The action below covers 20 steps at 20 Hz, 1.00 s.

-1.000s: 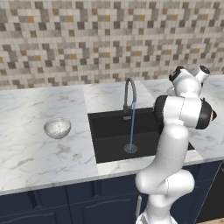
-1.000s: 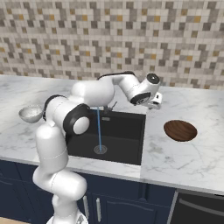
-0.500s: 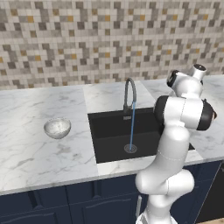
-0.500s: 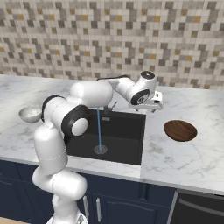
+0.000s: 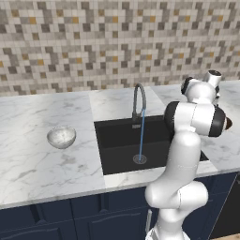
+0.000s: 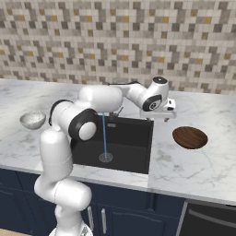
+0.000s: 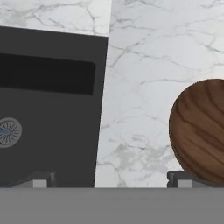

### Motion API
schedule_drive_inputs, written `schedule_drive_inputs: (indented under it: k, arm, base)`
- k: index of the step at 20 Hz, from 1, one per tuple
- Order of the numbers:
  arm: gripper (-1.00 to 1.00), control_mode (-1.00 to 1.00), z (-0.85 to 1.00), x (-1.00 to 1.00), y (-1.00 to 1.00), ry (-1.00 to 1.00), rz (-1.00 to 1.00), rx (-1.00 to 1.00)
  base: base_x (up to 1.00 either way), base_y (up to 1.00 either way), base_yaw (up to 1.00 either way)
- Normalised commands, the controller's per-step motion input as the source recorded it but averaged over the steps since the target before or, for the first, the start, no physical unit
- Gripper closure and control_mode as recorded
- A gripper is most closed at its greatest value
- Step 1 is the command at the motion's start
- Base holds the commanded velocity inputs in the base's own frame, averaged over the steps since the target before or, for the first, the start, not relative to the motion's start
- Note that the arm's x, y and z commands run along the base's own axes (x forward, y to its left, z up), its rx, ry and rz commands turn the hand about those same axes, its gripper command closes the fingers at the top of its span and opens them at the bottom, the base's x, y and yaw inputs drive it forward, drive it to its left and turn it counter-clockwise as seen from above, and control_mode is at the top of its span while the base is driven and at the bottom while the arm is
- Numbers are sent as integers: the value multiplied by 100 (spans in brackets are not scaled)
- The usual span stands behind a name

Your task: Rinse each bowl for a few seconds and place them down in the sink or on the counter.

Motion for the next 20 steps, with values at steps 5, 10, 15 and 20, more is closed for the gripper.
schedule_drive_inputs:
  k: [5,10,15,20]
  arm:
    - [-100,-100,-1,-7,-26,4,1,-4]
    - [-100,-100,-5,-6,-24,4,0,-5]
    - [-100,-100,-11,-8,-18,3,0,-5]
    - [-100,-100,-13,-4,-15,0,0,-4]
  base:
    - [0,0,0]
    - [0,0,0]
    - [0,0,0]
    - [0,0,0]
